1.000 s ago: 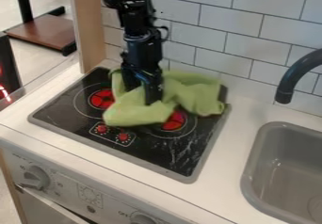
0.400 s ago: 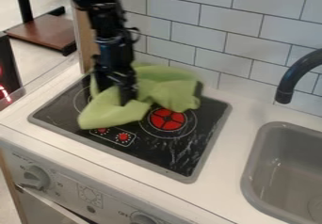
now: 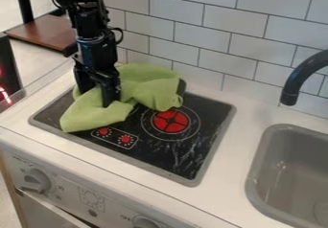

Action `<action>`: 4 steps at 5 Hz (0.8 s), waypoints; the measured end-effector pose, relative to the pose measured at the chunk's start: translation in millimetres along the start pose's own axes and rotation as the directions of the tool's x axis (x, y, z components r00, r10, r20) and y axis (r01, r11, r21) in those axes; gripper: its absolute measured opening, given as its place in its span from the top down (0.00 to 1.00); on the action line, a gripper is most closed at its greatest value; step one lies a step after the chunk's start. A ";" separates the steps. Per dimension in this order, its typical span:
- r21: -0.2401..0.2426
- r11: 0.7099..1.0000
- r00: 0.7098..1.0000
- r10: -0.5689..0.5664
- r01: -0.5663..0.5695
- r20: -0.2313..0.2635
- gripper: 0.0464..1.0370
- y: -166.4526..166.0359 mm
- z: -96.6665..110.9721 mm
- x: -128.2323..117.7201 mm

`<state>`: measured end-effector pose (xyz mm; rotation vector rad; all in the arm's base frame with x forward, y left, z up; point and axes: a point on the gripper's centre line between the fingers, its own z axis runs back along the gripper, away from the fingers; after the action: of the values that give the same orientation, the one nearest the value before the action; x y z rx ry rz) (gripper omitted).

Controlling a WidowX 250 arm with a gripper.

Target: Put the cloth to the left of the stove

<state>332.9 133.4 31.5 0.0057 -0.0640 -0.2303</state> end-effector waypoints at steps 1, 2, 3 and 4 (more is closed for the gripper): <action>-0.004 1.000 1.000 0.026 -0.026 -0.008 0.04 1.7 -1.1 -8.9; -0.010 0.999 0.999 0.035 -0.035 -0.006 0.04 4.0 2.4 -20.4; -0.036 0.999 1.000 0.020 -0.020 -0.002 0.04 -0.8 7.3 -22.1; -0.101 0.995 1.000 0.009 -0.010 -0.010 0.04 -12.3 14.5 -23.7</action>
<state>306.0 126.8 44.4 -0.0944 -0.0423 -0.2239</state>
